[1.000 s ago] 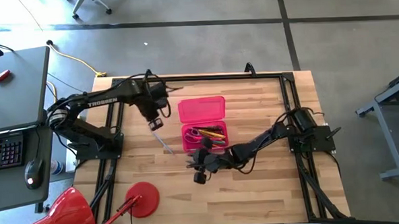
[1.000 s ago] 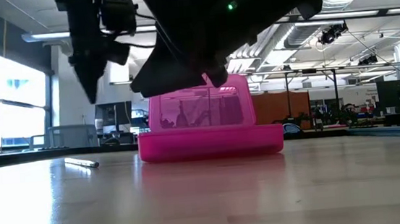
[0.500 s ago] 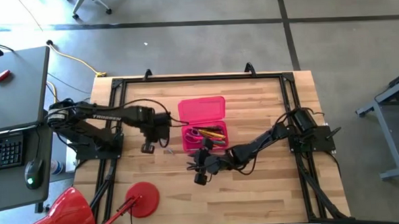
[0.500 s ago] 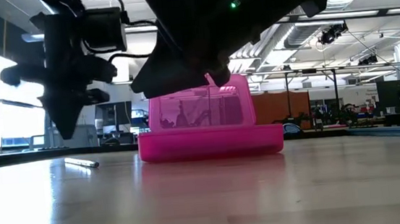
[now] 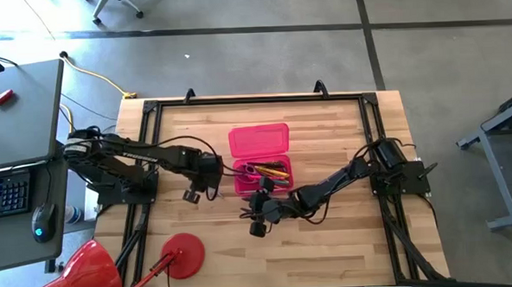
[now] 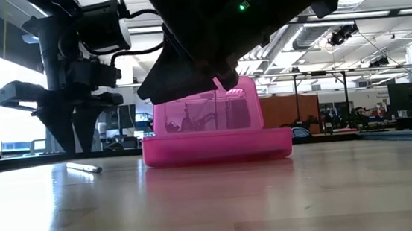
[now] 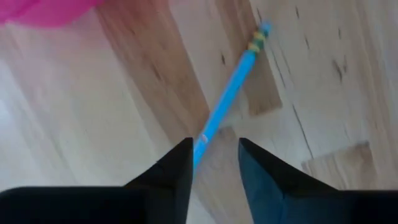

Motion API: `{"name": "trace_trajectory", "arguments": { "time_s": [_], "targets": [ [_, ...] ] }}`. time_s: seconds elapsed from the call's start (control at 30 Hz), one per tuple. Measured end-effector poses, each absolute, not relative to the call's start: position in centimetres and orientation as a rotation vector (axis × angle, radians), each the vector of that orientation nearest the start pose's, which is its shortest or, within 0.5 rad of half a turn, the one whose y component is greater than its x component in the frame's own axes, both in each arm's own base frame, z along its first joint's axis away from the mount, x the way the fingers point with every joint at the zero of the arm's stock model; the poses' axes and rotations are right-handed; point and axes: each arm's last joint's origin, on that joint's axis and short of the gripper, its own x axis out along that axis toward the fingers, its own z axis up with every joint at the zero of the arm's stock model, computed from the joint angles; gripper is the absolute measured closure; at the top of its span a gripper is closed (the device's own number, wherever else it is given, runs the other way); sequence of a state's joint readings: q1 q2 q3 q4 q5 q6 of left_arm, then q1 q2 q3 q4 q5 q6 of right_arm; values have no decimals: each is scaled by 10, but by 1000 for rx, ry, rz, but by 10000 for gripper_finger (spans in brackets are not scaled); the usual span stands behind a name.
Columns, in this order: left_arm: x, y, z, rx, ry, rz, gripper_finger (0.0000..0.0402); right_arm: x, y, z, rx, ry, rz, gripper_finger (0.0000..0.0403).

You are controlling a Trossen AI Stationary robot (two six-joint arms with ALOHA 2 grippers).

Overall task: Pick & place school supplies into a supply box
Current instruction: Put the blue pencil into the pink supply box

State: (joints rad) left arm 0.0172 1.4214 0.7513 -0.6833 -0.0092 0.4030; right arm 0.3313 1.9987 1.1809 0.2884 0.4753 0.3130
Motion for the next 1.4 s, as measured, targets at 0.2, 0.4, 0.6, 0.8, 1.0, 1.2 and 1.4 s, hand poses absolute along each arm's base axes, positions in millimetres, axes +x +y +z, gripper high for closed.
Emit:
{"name": "trace_trajectory", "arguments": {
  "time_s": [0.2,0.4,0.6,0.8,1.0,1.2,1.4],
  "targets": [
    [241,5,144,339,1393,-273,231,403,125,158,97,463,-215,276],
    [245,4,134,323,1408,-304,264,402,125,158,92,477,-212,277],
    [245,2,135,314,1401,-305,322,402,125,157,90,479,-213,277],
    [247,2,135,268,1392,-297,362,402,125,157,91,479,-213,277],
    [251,1,139,213,1371,-274,353,402,125,157,91,478,-213,277],
    [255,-3,140,199,1346,-286,343,402,125,157,91,479,-213,277],
    [258,-16,139,195,1314,-304,342,402,125,157,93,480,-208,277]
  ]
}}
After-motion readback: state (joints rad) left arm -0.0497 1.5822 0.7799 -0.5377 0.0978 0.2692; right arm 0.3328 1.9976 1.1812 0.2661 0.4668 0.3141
